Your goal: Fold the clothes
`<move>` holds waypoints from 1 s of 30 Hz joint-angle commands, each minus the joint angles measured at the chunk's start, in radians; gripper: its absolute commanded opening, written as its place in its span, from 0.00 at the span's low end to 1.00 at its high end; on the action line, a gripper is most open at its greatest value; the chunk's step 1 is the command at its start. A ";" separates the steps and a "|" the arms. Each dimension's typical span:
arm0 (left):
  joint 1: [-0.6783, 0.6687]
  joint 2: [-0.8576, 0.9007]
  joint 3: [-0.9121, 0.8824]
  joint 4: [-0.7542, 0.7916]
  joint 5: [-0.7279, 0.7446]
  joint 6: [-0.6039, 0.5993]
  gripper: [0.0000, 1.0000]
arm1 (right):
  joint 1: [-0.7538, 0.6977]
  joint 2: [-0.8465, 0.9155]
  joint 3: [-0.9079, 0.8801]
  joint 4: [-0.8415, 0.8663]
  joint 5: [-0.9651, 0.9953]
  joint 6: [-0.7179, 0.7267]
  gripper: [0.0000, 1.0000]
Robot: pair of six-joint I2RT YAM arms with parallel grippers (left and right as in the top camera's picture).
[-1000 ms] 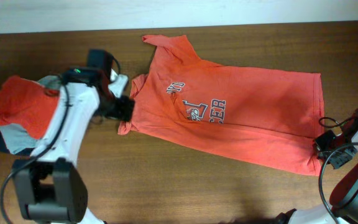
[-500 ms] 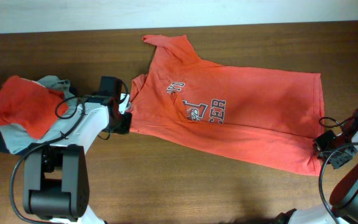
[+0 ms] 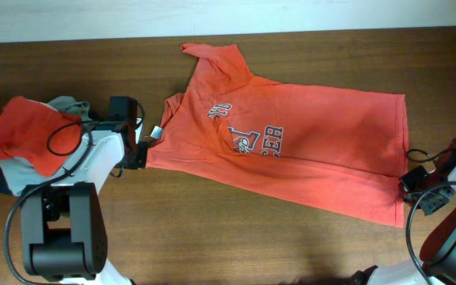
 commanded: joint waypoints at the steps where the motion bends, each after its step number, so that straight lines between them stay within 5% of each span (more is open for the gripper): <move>1: 0.005 -0.012 -0.002 0.015 -0.022 0.023 0.23 | -0.006 0.011 0.014 -0.002 0.034 0.009 0.18; 8: 0.004 -0.012 0.023 0.008 0.008 0.023 0.31 | -0.006 0.011 0.014 0.001 -0.002 -0.034 0.54; 12: 0.004 -0.012 0.028 0.005 0.040 0.023 0.53 | -0.006 0.011 0.014 0.025 -0.009 -0.045 0.56; 15: 0.004 -0.013 0.037 0.005 0.040 0.023 0.56 | -0.006 0.011 0.014 0.058 -0.012 -0.044 0.46; 19: 0.004 -0.013 0.041 0.005 0.039 0.023 0.57 | -0.006 0.011 0.014 0.157 -0.061 -0.048 0.18; 22: 0.005 -0.019 0.050 -0.015 0.039 0.023 0.57 | -0.008 0.011 0.029 0.190 -0.104 -0.048 0.18; 26: 0.009 -0.068 0.124 -0.076 0.032 0.023 0.64 | -0.027 -0.015 0.129 0.146 -0.192 -0.130 0.42; 30: 0.008 -0.142 0.267 -0.097 0.131 0.024 0.93 | -0.032 -0.046 0.270 0.068 -0.243 -0.158 0.56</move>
